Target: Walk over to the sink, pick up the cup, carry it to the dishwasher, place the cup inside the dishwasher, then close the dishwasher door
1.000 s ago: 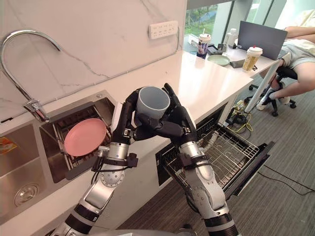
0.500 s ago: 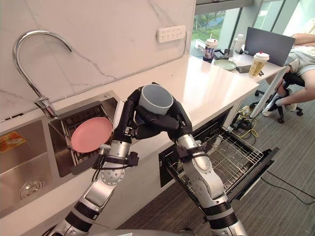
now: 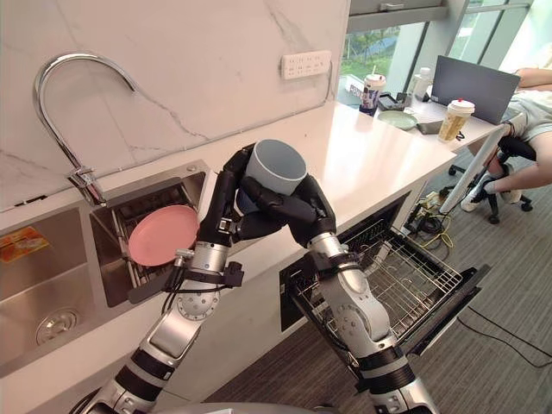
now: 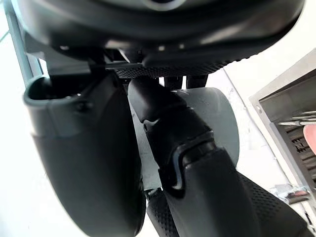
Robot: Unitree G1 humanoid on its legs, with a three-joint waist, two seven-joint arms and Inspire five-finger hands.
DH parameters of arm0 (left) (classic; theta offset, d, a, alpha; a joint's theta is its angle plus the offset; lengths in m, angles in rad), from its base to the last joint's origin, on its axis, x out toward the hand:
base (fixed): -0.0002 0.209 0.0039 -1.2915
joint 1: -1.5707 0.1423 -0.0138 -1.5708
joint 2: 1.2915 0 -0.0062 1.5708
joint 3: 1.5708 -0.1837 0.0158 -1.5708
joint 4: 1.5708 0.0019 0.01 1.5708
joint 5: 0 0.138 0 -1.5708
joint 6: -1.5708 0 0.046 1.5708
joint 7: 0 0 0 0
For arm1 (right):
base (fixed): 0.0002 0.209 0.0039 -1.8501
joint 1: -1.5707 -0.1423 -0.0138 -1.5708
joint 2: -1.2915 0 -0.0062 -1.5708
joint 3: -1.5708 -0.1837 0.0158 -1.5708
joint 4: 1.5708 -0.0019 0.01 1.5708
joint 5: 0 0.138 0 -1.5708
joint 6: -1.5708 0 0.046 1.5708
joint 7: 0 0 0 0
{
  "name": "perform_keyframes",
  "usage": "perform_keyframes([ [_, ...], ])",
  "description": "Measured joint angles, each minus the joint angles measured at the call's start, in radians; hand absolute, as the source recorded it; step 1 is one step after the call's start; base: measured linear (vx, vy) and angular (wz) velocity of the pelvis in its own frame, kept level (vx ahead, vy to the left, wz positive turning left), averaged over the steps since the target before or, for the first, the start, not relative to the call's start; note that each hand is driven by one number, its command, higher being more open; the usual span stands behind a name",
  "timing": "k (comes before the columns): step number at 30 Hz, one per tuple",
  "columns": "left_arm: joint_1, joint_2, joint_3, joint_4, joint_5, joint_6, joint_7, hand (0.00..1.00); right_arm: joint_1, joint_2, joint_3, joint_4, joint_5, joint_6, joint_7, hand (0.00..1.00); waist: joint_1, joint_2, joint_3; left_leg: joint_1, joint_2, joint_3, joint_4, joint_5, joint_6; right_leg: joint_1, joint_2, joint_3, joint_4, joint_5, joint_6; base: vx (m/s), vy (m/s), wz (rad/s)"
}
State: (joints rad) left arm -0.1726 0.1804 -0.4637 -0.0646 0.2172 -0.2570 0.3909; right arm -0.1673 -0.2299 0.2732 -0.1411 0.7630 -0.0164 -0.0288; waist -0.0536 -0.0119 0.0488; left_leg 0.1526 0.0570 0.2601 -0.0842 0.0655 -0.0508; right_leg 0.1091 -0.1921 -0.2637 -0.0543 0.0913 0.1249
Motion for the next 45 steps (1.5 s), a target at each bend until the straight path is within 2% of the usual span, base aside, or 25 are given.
perform_keyframes([
  [6, 0.000, 0.007, -0.019, 0.000, 0.020, -0.005, -0.001, 1.00, 0.000, 0.023, -0.002, 0.003, 0.030, -0.025, -0.061, 0.00, -0.008, 0.000, 0.000, 0.000, 0.000, 0.002, 0.000, 0.000, 0.000, -0.001, 0.000, 0.005, 0.000, 0.000, 0.000, 0.00, 0.000, 0.00],
  [9, 0.004, 0.020, -0.065, 0.000, 0.043, -0.013, -0.007, 1.00, 0.000, 0.083, -0.046, 0.006, 0.033, -0.078, -0.120, 0.00, -0.010, 0.000, 0.000, 0.000, 0.000, 0.002, 0.000, 0.000, 0.000, -0.002, 0.000, 0.007, 0.000, 0.000, 0.000, 0.00, 0.000, 0.00],
  [11, 0.019, 0.023, -0.116, -0.001, 0.074, -0.021, -0.012, 1.00, 0.000, 0.132, -0.122, 0.006, 0.034, -0.153, -0.173, 0.00, -0.008, 0.000, 0.000, 0.000, -0.001, 0.005, 0.000, -0.001, 0.000, -0.004, 0.000, 0.009, 0.000, 0.000, 0.000, 0.00, 0.000, -0.02],
  [14, 0.026, 0.026, -0.136, -0.002, 0.108, -0.026, -0.044, 1.00, -0.001, 0.137, -0.182, 0.006, 0.038, -0.231, -0.226, 0.00, -0.018, 0.001, 0.001, 0.001, 0.000, 0.012, 0.000, -0.001, -0.001, -0.007, 0.000, 0.012, 0.000, 0.000, 0.000, 0.00, 0.000, -0.06],
  [21, 0.028, 0.025, -0.131, -0.082, 0.115, -0.051, -0.050, 1.00, 0.011, 0.138, -0.257, 0.005, 0.016, -0.303, -0.322, 0.00, -0.023, 0.004, 0.003, 0.001, 0.002, 0.018, 0.000, -0.002, -0.002, -0.009, 0.003, 0.016, -0.003, 0.000, 0.000, 0.00, 0.000, -0.02],
  [23, 0.033, 0.020, -0.126, -0.130, 0.083, -0.069, -0.071, 1.00, 0.030, 0.142, -0.272, 0.005, -0.006, -0.305, -0.349, 0.00, -0.020, 0.004, 0.004, 0.000, 0.002, 0.018, -0.001, -0.003, -0.002, -0.009, 0.003, 0.016, -0.004, 0.000, 0.000, 0.00, 0.000, 0.00],
  [25, 0.047, -0.003, -0.116, -0.173, -0.069, -0.083, -0.161, 1.00, 0.059, 0.148, -0.308, 0.005, -0.028, -0.304, -0.377, 0.00, -0.017, 0.003, 0.005, -0.001, 0.001, 0.018, -0.001, -0.005, -0.002, -0.009, 0.003, 0.016, -0.005, 0.000, 0.001, 0.00, 0.000, 0.00],
  [27, 0.070, -0.026, -0.106, -0.180, -0.198, -0.068, -0.237, 1.00, 0.079, 0.153, -0.338, 0.005, -0.055, -0.304, -0.394, 0.00, -0.017, 0.004, 0.006, -0.002, 0.001, 0.018, -0.001, -0.005, -0.002, -0.010, 0.003, 0.016, -0.005, 0.000, 0.001, 0.00, 0.000, 0.00],
  [28, 0.109, -0.047, -0.099, -0.175, -0.323, -0.022, -0.310, 1.00, 0.100, 0.154, -0.370, 0.005, -0.085, -0.302, -0.405, 0.00, -0.017, 0.003, 0.007, -0.004, 0.001, 0.020, -0.001, -0.006, -0.003, -0.014, 0.003, 0.017, -0.005, -0.001, 0.002, 0.00, 0.000, 0.00],
  [29, 0.128, -0.054, -0.098, -0.164, -0.357, -0.004, -0.330, 1.00, 0.108, 0.154, -0.386, 0.005, -0.095, -0.300, -0.408, 0.00, -0.017, 0.003, 0.008, -0.005, 0.001, 0.020, -0.001, -0.007, -0.003, -0.017, 0.003, 0.017, -0.005, -0.001, 0.002, 0.00, 0.000, 0.00],
  [31, 0.216, -0.068, -0.099, -0.077, -0.505, 0.107, -0.403, 1.00, 0.149, 0.152, -0.463, 0.005, -0.126, -0.284, -0.410, 0.00, -0.018, 0.003, 0.009, -0.013, 0.001, 0.022, -0.003, -0.008, -0.003, -0.024, 0.002, 0.018, -0.005, -0.005, 0.006, 0.00, 0.000, 0.00],
  [35, 0.360, -0.066, -0.091, 0.185, -0.608, 0.256, -0.442, 1.00, 0.217, 0.135, -0.582, 0.037, -0.134, -0.258, -0.410, 0.00, -0.028, 0.001, 0.013, -0.041, 0.001, 0.012, -0.002, -0.008, -0.003, -0.044, 0.001, 0.009, -0.005, -0.006, 0.007, 0.02, -0.015, 0.07],
  [39, 0.453, -0.032, -0.086, 0.318, -0.607, 0.274, -0.451, 1.00, 0.252, 0.099, -0.662, 0.189, -0.139, -0.240, -0.407, 0.00, -0.029, -0.002, 0.015, -0.054, 0.001, -0.008, -0.001, -0.008, -0.002, -0.043, -0.002, -0.008, -0.005, -0.009, 0.010, 0.03, -0.030, 0.17],
  [41, 0.461, -0.018, -0.061, 0.355, -0.577, 0.248, -0.457, 1.00, 0.269, 0.095, -0.672, 0.296, -0.139, -0.226, -0.394, 0.00, -0.018, -0.001, 0.015, -0.055, -0.001, -0.013, -0.001, -0.008, -0.002, -0.040, -0.003, -0.016, -0.005, -0.009, 0.009, -0.03, -0.013, 0.06],
  [45, 0.463, -0.012, 0.007, 0.399, -0.491, 0.191, -0.430, 1.00, 0.295, 0.095, -0.670, 0.392, -0.154, -0.221, -0.364, 0.00, -0.017, -0.001, 0.022, -0.055, -0.003, -0.029, -0.001, -0.007, -0.001, -0.035, -0.008, -0.032, 0.003, -0.016, 0.009, -0.05, -0.006, 0.11],
])
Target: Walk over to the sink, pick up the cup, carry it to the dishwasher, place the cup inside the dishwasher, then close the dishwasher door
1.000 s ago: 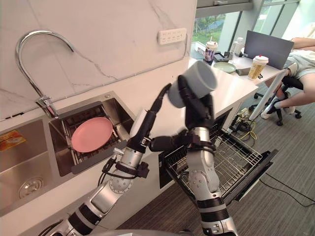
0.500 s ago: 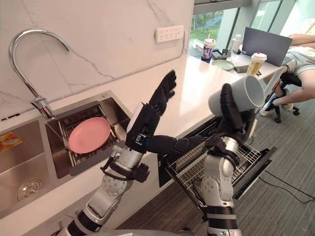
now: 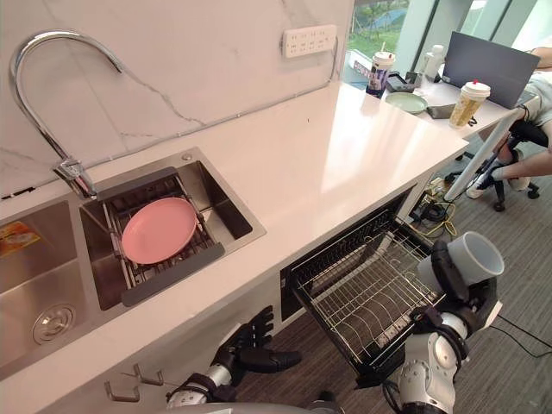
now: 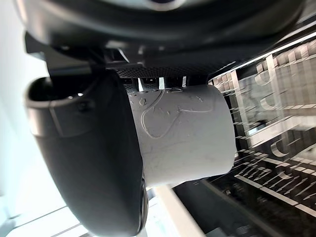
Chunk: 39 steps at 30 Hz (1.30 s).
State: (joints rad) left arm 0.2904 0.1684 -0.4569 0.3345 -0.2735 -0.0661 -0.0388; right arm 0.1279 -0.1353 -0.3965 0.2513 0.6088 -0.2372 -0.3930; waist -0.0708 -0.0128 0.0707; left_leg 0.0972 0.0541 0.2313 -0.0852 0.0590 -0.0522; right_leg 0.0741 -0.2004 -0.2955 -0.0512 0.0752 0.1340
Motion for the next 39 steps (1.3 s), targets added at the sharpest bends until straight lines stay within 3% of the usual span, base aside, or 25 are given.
perform_keyframes([
  [5, -0.011, 0.006, 0.101, 0.149, 0.081, 0.008, 0.114, 1.00, 0.000, -0.004, -0.008, 0.066, -0.032, 0.000, 0.042, 0.00, 0.000, 0.000, 0.018, -0.006, -0.003, -0.031, -0.004, 0.004, -0.002, 0.011, -0.003, -0.031, 0.001, -0.009, 0.004, -0.05, -0.009, 0.18],
  [8, -0.008, 0.009, 0.162, 0.251, 0.163, 0.051, 0.188, 1.00, -0.009, -0.024, 0.005, 0.133, -0.104, 0.012, 0.078, 0.00, 0.009, 0.002, 0.024, -0.015, -0.004, -0.049, -0.004, 0.009, 0.001, 0.014, -0.003, -0.051, 0.001, -0.011, 0.003, 0.00, -0.015, 0.18],
  [11, -0.033, -0.011, 0.278, 0.326, 0.151, 0.073, 0.264, 1.00, -0.027, -0.025, 0.020, 0.192, -0.165, 0.045, 0.103, 0.00, 0.026, 0.004, 0.037, -0.015, -0.004, -0.065, -0.001, 0.012, 0.001, 0.026, -0.002, -0.069, -0.001, -0.013, 0.003, 0.02, -0.023, 0.17],
  [14, -0.043, -0.052, 0.366, 0.380, 0.029, 0.088, 0.307, 1.00, -0.042, -0.024, 0.049, 0.232, -0.235, 0.089, 0.117, 0.00, 0.027, 0.001, 0.050, -0.010, -0.006, -0.088, -0.001, 0.013, 0.000, 0.046, -0.002, -0.092, -0.002, -0.018, 0.003, 0.01, -0.016, 0.20],
  [18, -0.044, -0.062, 0.393, 0.374, 0.083, 0.095, 0.302, 1.00, -0.048, -0.025, 0.050, 0.268, -0.287, 0.127, 0.135, 0.00, 0.033, 0.003, 0.058, -0.022, -0.007, -0.121, -0.002, 0.022, 0.000, 0.053, -0.002, -0.121, 0.000, -0.025, 0.002, -0.02, -0.011, 0.27],
  [23, -0.063, -0.064, 0.418, 0.369, 0.095, 0.170, 0.297, 1.00, -0.090, -0.095, 0.049, 0.355, -0.340, 0.191, 0.162, 0.00, 0.034, 0.013, 0.086, -0.061, -0.006, -0.170, -0.005, 0.040, -0.002, 0.031, -0.005, -0.167, 0.035, -0.047, 0.000, -0.05, -0.003, 0.30],
  [32, -0.077, -0.037, 0.502, 0.433, -0.024, 0.287, 0.285, 1.00, -0.178, -0.140, 0.051, 0.484, -0.428, 0.281, 0.178, 0.00, 0.077, 0.061, 0.171, -0.105, -0.003, -0.230, 0.000, 0.065, -0.007, 0.015, -0.003, -0.224, 0.063, -0.062, -0.009, -0.02, -0.014, 0.20],
  [34, -0.077, -0.036, 0.532, 0.441, -0.041, 0.289, 0.269, 1.00, -0.191, -0.141, 0.052, 0.503, -0.459, 0.302, 0.178, 0.00, 0.082, 0.063, 0.192, -0.120, -0.003, -0.254, 0.000, 0.074, -0.009, 0.013, -0.002, -0.244, 0.074, -0.070, -0.013, -0.03, -0.018, 0.38],
  [35, -0.078, -0.032, 0.537, 0.440, -0.042, 0.289, 0.261, 1.00, -0.214, -0.142, 0.052, 0.525, -0.477, 0.316, 0.178, 1.00, 0.086, 0.064, 0.203, -0.127, -0.001, -0.262, 0.000, 0.079, -0.011, 0.005, -0.002, -0.250, 0.085, -0.075, -0.016, -0.04, -0.018, 0.27],
  [39, -0.084, -0.032, 0.537, 0.442, -0.039, 0.292, 0.251, 1.00, -0.278, -0.171, 0.076, 0.537, -0.485, 0.341, 0.201, 1.00, 0.087, 0.082, 0.243, -0.140, -0.001, -0.274, 0.000, 0.091, -0.011, -0.019, -0.013, -0.253, 0.135, -0.096, -0.021, -0.06, 0.003, 0.10],
])
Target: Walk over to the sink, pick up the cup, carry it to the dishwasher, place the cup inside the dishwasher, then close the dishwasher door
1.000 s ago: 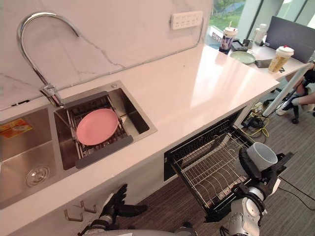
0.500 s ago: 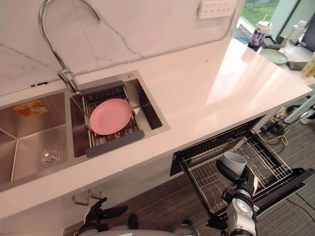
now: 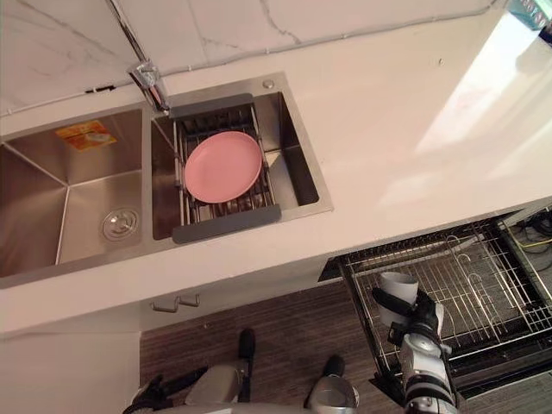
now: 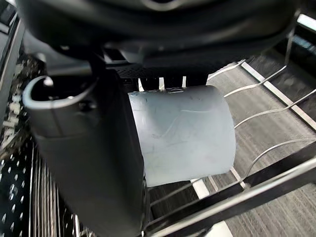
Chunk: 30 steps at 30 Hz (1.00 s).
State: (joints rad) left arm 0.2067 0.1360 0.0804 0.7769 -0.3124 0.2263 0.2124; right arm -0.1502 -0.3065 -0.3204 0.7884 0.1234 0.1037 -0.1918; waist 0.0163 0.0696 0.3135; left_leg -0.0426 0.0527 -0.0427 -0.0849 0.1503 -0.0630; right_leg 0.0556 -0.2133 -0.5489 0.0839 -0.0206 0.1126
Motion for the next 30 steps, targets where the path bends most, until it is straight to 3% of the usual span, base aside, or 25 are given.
perform_keyframes([
  [7, 0.001, 0.001, -0.022, 0.048, 0.117, 0.009, 0.011, 1.00, -0.021, -0.018, 0.036, 0.024, -0.001, 0.017, 0.023, 1.00, 0.019, 0.009, 0.015, -0.003, 0.004, -0.002, 0.000, 0.003, -0.002, -0.023, -0.014, 0.005, 0.064, -0.041, -0.008, -0.04, -0.011, 0.01],
  [14, 0.002, 0.000, -0.039, 0.049, 0.117, -0.019, 0.031, 1.00, -0.022, -0.017, 0.051, -0.016, 0.000, -0.009, -0.096, 1.00, 0.022, 0.008, 0.015, 0.018, 0.006, 0.027, 0.000, -0.005, -0.005, -0.023, -0.016, 0.035, 0.071, -0.046, -0.008, 0.00, -0.030, -0.12],
  [20, 0.003, -0.004, -0.038, 0.058, 0.118, -0.026, 0.021, 1.00, 0.118, 0.038, -0.039, -0.270, 0.050, -0.111, -0.181, 1.00, 0.011, 0.002, -0.005, 0.066, 0.016, 0.094, 0.000, -0.032, -0.008, -0.016, -0.007, 0.099, 0.063, -0.039, 0.003, 0.01, -0.028, -0.32],
  [24, 0.016, 0.002, -0.002, 0.100, 0.089, 0.037, -0.042, 1.00, 0.220, 0.103, -0.114, -0.430, 0.133, -0.163, -0.202, 1.00, -0.016, -0.013, -0.054, 0.101, 0.032, 0.143, 0.000, -0.055, -0.015, -0.004, 0.008, 0.143, 0.039, -0.034, 0.006, 0.05, -0.048, -0.40],
  [30, 0.033, 0.019, 0.010, 0.173, 0.036, 0.033, -0.128, 1.00, 0.363, 0.181, -0.184, -0.724, 0.387, -0.311, -0.102, 1.00, -0.068, -0.020, -0.096, 0.161, 0.062, 0.245, 0.002, -0.086, -0.032, 0.007, 0.048, 0.240, -0.004, -0.008, -0.004, 0.02, -0.032, -0.51],
])
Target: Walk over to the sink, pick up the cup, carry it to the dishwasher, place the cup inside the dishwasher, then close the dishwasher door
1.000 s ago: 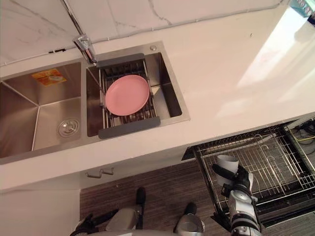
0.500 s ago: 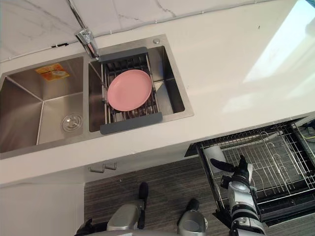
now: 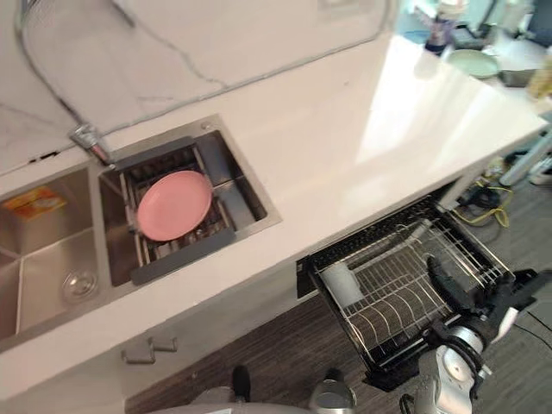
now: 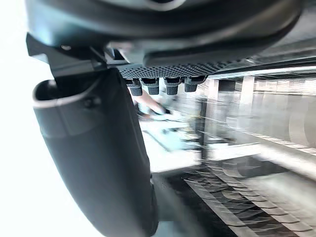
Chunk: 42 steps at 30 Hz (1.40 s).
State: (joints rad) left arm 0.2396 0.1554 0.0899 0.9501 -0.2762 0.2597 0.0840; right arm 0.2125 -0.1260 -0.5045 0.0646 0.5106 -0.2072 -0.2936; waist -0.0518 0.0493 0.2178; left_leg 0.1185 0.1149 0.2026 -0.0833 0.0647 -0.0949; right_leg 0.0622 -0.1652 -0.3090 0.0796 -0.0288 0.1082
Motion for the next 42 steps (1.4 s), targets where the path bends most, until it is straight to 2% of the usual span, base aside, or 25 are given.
perform_keyframes([
  [2, 0.006, 0.007, -0.001, 0.015, 0.002, -0.007, -0.032, 1.00, 0.015, 0.018, -0.012, -0.081, 0.098, -0.047, 0.074, 1.00, -0.017, -0.001, -0.014, 0.007, 0.009, 0.021, 0.006, -0.006, -0.004, 0.001, 0.012, 0.022, -0.015, 0.009, -0.004, -0.03, -0.022, -0.45],
  [3, 0.007, 0.014, -0.001, 0.039, 0.018, -0.029, -0.079, 1.00, 0.016, 0.033, -0.012, -0.163, 0.179, -0.088, 0.160, 1.00, -0.023, 0.001, -0.020, 0.013, 0.020, 0.047, 0.023, -0.023, -0.007, 0.006, 0.025, 0.045, -0.034, 0.020, -0.011, -0.05, -0.025, -0.46],
  [5, 0.008, 0.018, -0.010, 0.040, 0.022, -0.044, -0.106, 1.00, 0.015, 0.037, -0.008, -0.218, 0.231, -0.102, 0.226, 1.00, -0.023, 0.002, -0.023, 0.014, 0.026, 0.057, 0.032, -0.029, -0.009, 0.008, 0.031, 0.058, -0.048, 0.029, -0.015, -0.04, -0.018, -0.32],
  [6, -0.005, 0.017, -0.028, 0.041, 0.016, -0.054, -0.133, 1.00, 0.010, 0.036, 0.003, -0.287, 0.274, -0.108, 0.330, 1.00, -0.025, 0.004, -0.034, 0.012, 0.031, 0.061, 0.038, -0.031, -0.010, 0.011, 0.037, 0.062, -0.063, 0.039, -0.019, -0.03, -0.015, -0.14],
  [9, -0.023, 0.020, -0.058, 0.043, -0.034, -0.071, -0.136, 1.00, -0.022, 0.030, 0.048, -0.339, 0.324, -0.103, 0.467, 1.00, -0.025, 0.002, -0.048, 0.008, 0.036, 0.061, 0.045, -0.032, -0.012, 0.013, 0.044, 0.062, -0.069, 0.043, -0.023, -0.02, -0.012, -0.02],
  [10, -0.033, 0.020, -0.058, 0.040, -0.074, -0.069, -0.145, 1.00, -0.038, 0.021, 0.082, -0.360, 0.355, -0.084, 0.538, 1.00, -0.025, 0.004, -0.054, -0.003, 0.036, 0.054, 0.057, -0.033, -0.012, 0.014, 0.044, 0.054, -0.072, 0.044, -0.024, -0.03, -0.011, 0.11],
  [13, -0.060, 0.002, -0.067, 0.037, -0.118, -0.070, -0.178, 1.00, -0.066, -0.003, 0.194, -0.388, 0.368, -0.019, 0.650, 1.00, -0.017, 0.012, -0.061, -0.035, 0.035, 0.016, 0.083, -0.034, -0.010, 0.033, 0.038, 0.001, -0.084, 0.047, -0.024, -0.02, -0.010, 0.44],
  [15, -0.067, 0.010, -0.074, 0.034, -0.111, -0.073, -0.204, 1.00, -0.083, -0.002, 0.259, -0.389, 0.357, 0.014, 0.658, 1.00, -0.016, 0.010, -0.061, -0.071, 0.032, 0.037, 0.116, -0.027, 0.009, 0.056, 0.023, -0.065, -0.085, 0.044, -0.021, -0.04, 0.012, 0.98],
  [16, -0.070, 0.010, -0.075, 0.034, -0.094, -0.075, -0.206, 1.00, -0.092, -0.003, 0.274, -0.388, 0.345, 0.024, 0.648, 1.00, -0.017, 0.011, -0.061, -0.084, 0.030, 0.105, 0.126, -0.033, 0.053, 0.073, 0.009, -0.112, -0.084, 0.039, -0.016, -0.04, 0.044, 1.42],
  [17, -0.070, 0.006, -0.073, 0.034, -0.085, -0.080, -0.205, 1.00, -0.097, -0.005, 0.279, -0.387, 0.323, 0.029, 0.628, 1.00, -0.016, 0.007, -0.062, -0.081, 0.049, 0.237, 0.140, -0.059, 0.096, 0.095, -0.011, -0.172, -0.084, 0.035, -0.009, -0.02, 0.049, 1.41],
  [18, -0.070, 0.004, -0.074, 0.034, -0.079, -0.080, -0.205, 1.00, -0.098, -0.013, 0.280, -0.388, 0.319, 0.029, 0.617, 1.00, -0.017, 0.008, -0.064, -0.082, 0.057, 0.282, 0.148, -0.060, 0.095, 0.106, -0.020, -0.200, -0.083, 0.030, -0.002, 0.02, 0.090, 1.52],
  [19, -0.067, -0.006, -0.073, 0.032, -0.077, -0.081, -0.201, 1.00, -0.114, -0.040, 0.278, -0.382, 0.312, 0.029, 0.590, 1.00, -0.015, 0.023, -0.063, -0.086, 0.056, 0.303, 0.157, -0.031, 0.076, 0.118, -0.035, -0.248, -0.073, 0.023, 0.013, 0.02, 0.118, 1.09],
  [20, -0.062, -0.015, -0.064, 0.020, -0.083, -0.082, -0.199, 1.00, -0.138, -0.053, 0.284, -0.360, 0.310, 0.029, 0.571, 1.00, 0.006, 0.025, -0.062, -0.084, 0.041, 0.297, 0.146, -0.021, 0.072, 0.119, -0.048, -0.255, -0.061, 0.017, 0.023, 0.02, 0.154, 0.73],
  [22, -0.062, -0.013, -0.064, 0.012, -0.086, -0.080, -0.199, 1.00, -0.161, -0.050, 0.311, -0.342, 0.311, 0.030, 0.565, 1.00, 0.020, 0.023, -0.062, -0.067, 0.011, 0.297, 0.102, -0.015, 0.071, 0.119, -0.068, -0.252, -0.059, 0.020, 0.032, 0.02, 0.141, 0.07],
  [25, -0.056, -0.014, -0.057, 0.024, -0.083, -0.070, -0.200, 1.00, -0.162, -0.045, 0.324, -0.348, 0.285, 0.026, 0.556, 1.00, 0.006, 0.017, -0.061, -0.031, -0.048, 0.274, -0.009, 0.045, 0.082, 0.119, -0.098, -0.264, -0.056, 0.028, 0.054, 0.08, 0.111, 0.12],
  [29, -0.056, -0.002, -0.062, 0.024, -0.074, -0.078, -0.217, 1.00, -0.158, -0.042, 0.301, -0.342, 0.272, 0.013, 0.477, 1.00, 0.006, 0.000, -0.061, -0.031, -0.093, 0.252, -0.010, 0.031, 0.102, 0.107, -0.159, -0.275, 0.022, -0.002, 0.079, 0.09, 0.071, 0.23],
  [31, -0.060, 0.007, -0.083, 0.027, -0.060, -0.081, -0.225, 1.00, -0.151, -0.041, 0.279, -0.327, 0.260, -0.004, 0.438, 1.00, 0.003, -0.003, -0.061, -0.029, -0.119, 0.216, -0.010, 0.013, 0.113, 0.068, -0.219, -0.265, 0.168, -0.026, 0.057, 0.11, 0.105, 0.48],
  [32, -0.060, 0.013, -0.093, 0.027, -0.060, -0.082, -0.226, 1.00, -0.150, -0.040, 0.270, -0.309, 0.259, -0.009, 0.428, 1.00, 0.003, -0.009, -0.063, -0.028, -0.125, 0.202, -0.010, 0.010, 0.118, 0.037, -0.242, -0.243, 0.248, -0.032, 0.021, 0.10, 0.102, 0.55],
  [34, -0.060, 0.031, -0.096, 0.027, -0.064, -0.080, -0.226, 1.00, -0.147, -0.021, 0.267, -0.268, 0.259, -0.009, 0.399, 1.00, 0.002, -0.034, -0.060, -0.014, -0.131, 0.161, -0.009, 0.001, 0.131, -0.032, -0.267, -0.139, 0.415, -0.005, -0.102, 0.11, 0.075, 0.50],
  [35, -0.061, 0.037, -0.096, 0.026, -0.067, -0.078, -0.226, 1.00, -0.141, -0.015, 0.267, -0.262, 0.259, -0.009, 0.395, 1.00, 0.003, -0.043, -0.060, -0.009, -0.130, 0.149, -0.009, -0.005, 0.140, -0.049, -0.265, -0.103, 0.451, 0.008, -0.124, 0.15, 0.045, 0.46],
  [37, -0.070, 0.055, -0.096, 0.027, -0.064, -0.057, -0.225, 1.00, -0.115, 0.013, 0.282, -0.255, 0.249, -0.008, 0.403, 1.00, 0.005, -0.072, -0.068, -0.003, -0.112, 0.101, -0.008, -0.017, 0.156, -0.102, -0.183, 0.021, 0.493, -0.080, -0.074, 0.11, -0.009, 0.49],
  [38, -0.071, 0.060, -0.095, 0.027, -0.064, -0.052, -0.226, 1.00, -0.115, 0.014, 0.282, -0.255, 0.250, -0.008, 0.404, 1.00, 0.005, -0.080, -0.067, -0.001, -0.107, 0.096, -0.008, -0.016, 0.155, -0.114, -0.159, 0.035, 0.488, -0.096, -0.069, 0.07, -0.035, 0.43],
  [39, -0.070, 0.066, -0.087, 0.028, -0.060, -0.049, -0.232, 1.00, -0.114, 0.013, 0.281, -0.256, 0.251, -0.008, 0.406, 1.00, 0.006, -0.089, -0.068, 0.003, -0.106, 0.093, -0.007, -0.017, 0.151, -0.133, -0.133, 0.044, 0.476, -0.098, -0.070, 0.10, -0.046, 0.30],
  [41, -0.071, 0.085, -0.087, 0.033, -0.035, -0.045, -0.243, 1.00, -0.110, 0.009, 0.276, -0.263, 0.253, -0.007, 0.422, 1.00, 0.006, -0.133, -0.094, 0.023, -0.127, 0.083, -0.001, -0.011, 0.139, -0.139, -0.098, 0.053, 0.386, -0.051, -0.066, 0.13, -0.081, 0.23],
  [42, -0.071, 0.086, -0.087, 0.037, -0.024, -0.044, -0.241, 1.00, -0.109, 0.005, 0.274, -0.267, 0.253, -0.006, 0.428, 1.00, 0.007, -0.130, -0.099, 0.024, -0.126, 0.080, -0.001, -0.013, 0.135, -0.128, -0.089, 0.069, 0.360, -0.052, -0.060, 0.08, -0.062, 0.06],
])
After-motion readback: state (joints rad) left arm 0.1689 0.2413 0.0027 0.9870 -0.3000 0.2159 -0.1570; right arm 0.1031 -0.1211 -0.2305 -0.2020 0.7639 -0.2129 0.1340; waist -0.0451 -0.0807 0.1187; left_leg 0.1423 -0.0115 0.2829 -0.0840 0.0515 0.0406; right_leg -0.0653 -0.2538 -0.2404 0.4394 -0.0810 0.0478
